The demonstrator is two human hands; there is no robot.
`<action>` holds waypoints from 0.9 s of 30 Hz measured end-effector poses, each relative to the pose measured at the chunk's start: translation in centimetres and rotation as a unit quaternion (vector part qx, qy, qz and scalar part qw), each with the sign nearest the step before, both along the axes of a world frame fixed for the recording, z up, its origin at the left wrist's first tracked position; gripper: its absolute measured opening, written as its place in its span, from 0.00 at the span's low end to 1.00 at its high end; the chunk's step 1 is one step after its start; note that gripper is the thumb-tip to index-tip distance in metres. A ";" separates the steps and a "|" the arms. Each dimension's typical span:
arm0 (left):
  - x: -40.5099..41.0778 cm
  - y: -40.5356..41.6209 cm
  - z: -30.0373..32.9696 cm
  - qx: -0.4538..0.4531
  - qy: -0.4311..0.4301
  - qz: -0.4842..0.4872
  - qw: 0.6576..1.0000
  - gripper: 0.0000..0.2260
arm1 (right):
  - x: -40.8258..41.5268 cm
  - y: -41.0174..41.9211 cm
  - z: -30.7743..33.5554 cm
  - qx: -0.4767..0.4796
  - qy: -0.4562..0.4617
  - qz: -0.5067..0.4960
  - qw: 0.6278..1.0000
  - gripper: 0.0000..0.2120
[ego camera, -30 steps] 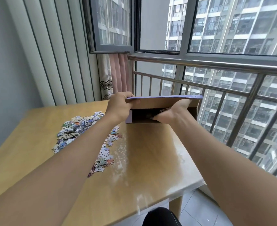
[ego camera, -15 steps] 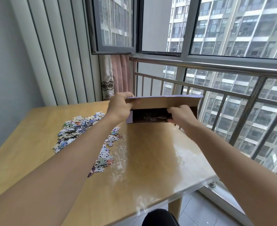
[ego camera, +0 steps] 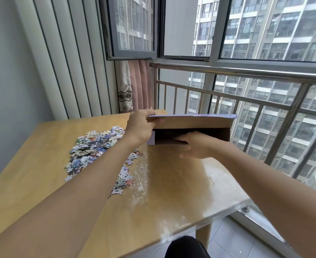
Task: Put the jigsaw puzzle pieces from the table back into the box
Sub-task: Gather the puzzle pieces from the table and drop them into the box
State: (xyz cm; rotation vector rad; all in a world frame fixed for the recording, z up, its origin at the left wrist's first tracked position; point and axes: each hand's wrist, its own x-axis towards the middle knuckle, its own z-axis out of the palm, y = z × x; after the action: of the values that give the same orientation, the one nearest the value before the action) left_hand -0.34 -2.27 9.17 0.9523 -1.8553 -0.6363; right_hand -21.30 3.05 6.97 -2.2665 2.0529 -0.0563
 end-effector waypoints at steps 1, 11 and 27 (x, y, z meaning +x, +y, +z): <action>0.1 -0.1 -0.3 0.000 0.001 -0.004 1.000 0.16 | 0.4 0.3 -0.6 -0.027 0.001 0.007 1.000 0.25; 1.5 0.5 -8.0 0.065 -0.046 0.032 0.996 0.05 | 4.1 3.5 -3.6 -0.103 -0.039 0.027 0.994 0.08; 13.1 -0.6 -8.0 0.088 -0.146 0.080 0.982 0.15 | 14.5 -5.1 -1.2 -0.041 -0.256 0.045 0.965 0.19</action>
State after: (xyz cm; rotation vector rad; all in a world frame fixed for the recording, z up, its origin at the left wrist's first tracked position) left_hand 12.79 -2.91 1.17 1.3583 -1.9740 -0.5940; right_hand -6.81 -2.10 5.76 -2.0921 1.7009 -0.6583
